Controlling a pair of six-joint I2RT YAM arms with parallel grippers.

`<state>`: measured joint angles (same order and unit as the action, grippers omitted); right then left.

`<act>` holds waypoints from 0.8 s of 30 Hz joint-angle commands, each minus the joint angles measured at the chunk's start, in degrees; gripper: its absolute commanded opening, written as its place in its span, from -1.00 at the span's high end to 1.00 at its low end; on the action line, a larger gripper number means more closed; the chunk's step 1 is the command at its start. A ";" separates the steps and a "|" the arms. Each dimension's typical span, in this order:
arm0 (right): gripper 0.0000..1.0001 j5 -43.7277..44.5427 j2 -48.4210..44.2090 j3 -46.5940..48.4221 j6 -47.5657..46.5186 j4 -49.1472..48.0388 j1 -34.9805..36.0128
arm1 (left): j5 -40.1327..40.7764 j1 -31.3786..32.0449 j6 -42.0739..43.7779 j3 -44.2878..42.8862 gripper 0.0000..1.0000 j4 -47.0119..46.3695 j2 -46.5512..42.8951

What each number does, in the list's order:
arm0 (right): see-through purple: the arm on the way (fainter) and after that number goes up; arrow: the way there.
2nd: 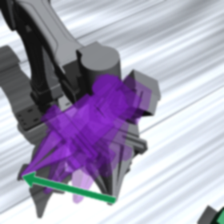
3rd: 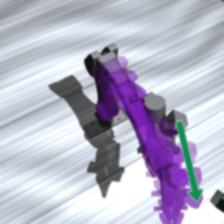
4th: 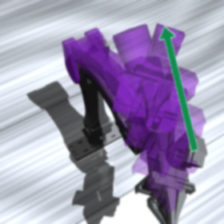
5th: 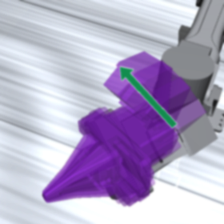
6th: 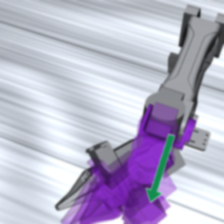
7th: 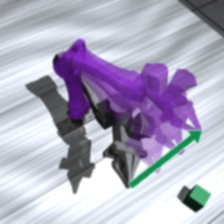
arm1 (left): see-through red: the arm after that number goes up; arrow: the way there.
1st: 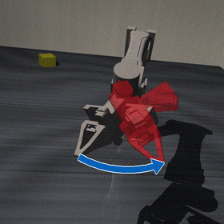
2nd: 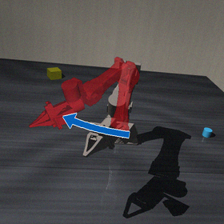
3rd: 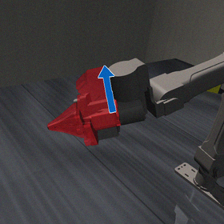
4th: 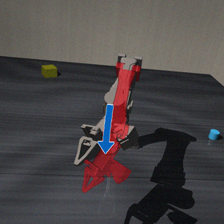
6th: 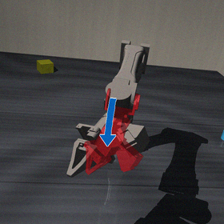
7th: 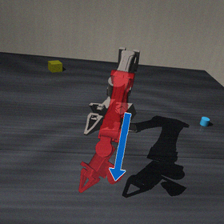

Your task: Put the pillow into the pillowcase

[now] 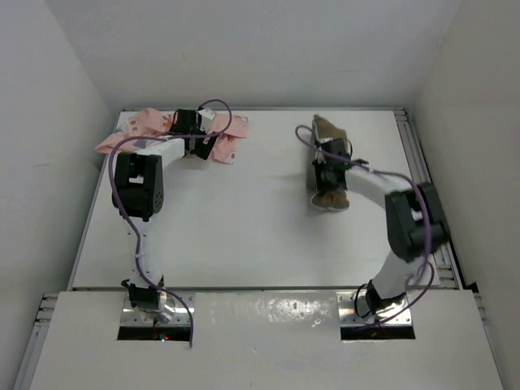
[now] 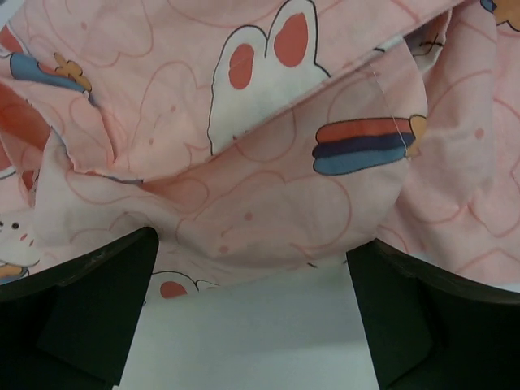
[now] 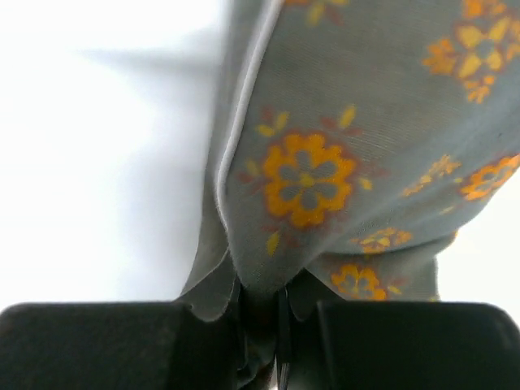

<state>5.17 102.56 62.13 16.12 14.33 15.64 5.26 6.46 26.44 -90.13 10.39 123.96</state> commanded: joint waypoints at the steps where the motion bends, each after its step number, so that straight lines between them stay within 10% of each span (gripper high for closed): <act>1: 0.89 -10.29 -16.13 -14.08 -5.23 -2.03 2.29 | 0.63 1.01 -1.21 -5.05 -0.99 -5.03 2.94; 2: 0.42 -8.70 -19.30 -15.88 -4.26 -0.98 2.81 | 0.20 1.10 -0.86 -5.67 -0.99 -5.03 3.65; 3: -0.61 -6.94 -24.64 -17.29 -3.04 0.08 2.38 | -0.42 1.27 -0.69 -6.20 -0.99 -5.03 4.35; 4: -0.82 -5.80 -26.61 -18.70 -1.02 2.35 1.86 | -0.25 1.54 -0.42 -6.72 -0.99 -4.86 5.66; 7: -0.97 -5.43 -31.63 -18.28 0.05 4.13 -0.78 | -0.25 1.89 0.28 -7.87 -0.39 -4.86 7.51; 8: -0.97 -3.95 -32.16 -17.66 0.05 4.22 -1.39 | -1.46 2.06 0.54 -8.48 0.51 -2.77 7.78; 9: -0.98 -3.16 -32.60 -16.87 -0.03 4.22 -1.57 | -2.09 2.24 0.37 -10.31 1.00 -1.09 7.61; 11: -0.98 -1.84 -32.17 -13.89 0.05 4.04 -1.84 | -8.98 3.12 2.28 -11.91 1.00 6.43 5.16; 15: -0.97 -3.93 -28.49 -6.08 0.93 3.43 -1.75 | -28.42 5.22 18.43 -10.43 1.00 25.06 -10.61; 18: -0.97 -4.91 -24.80 -1.07 2.33 1.15 -0.26 | -39.43 4.45 46.76 -10.60 0.97 59.61 -17.94; 20: -0.97 -7.88 -22.68 1.23 2.95 -0.08 0.62 | -35.87 4.18 47.86 -4.93 0.48 65.11 -22.50; 23: -0.97 -10.08 -17.32 6.23 7.59 -5.17 1.58 | -30.83 2.96 46.43 1.60 -0.99 65.11 -27.09; 24: -0.97 -10.44 -15.66 7.56 8.92 -5.97 1.67 | -32.14 1.81 45.12 1.45 -0.99 64.15 -27.45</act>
<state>-1.91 83.53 65.32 19.94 14.48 16.47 -24.88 10.92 64.93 -92.42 64.42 96.60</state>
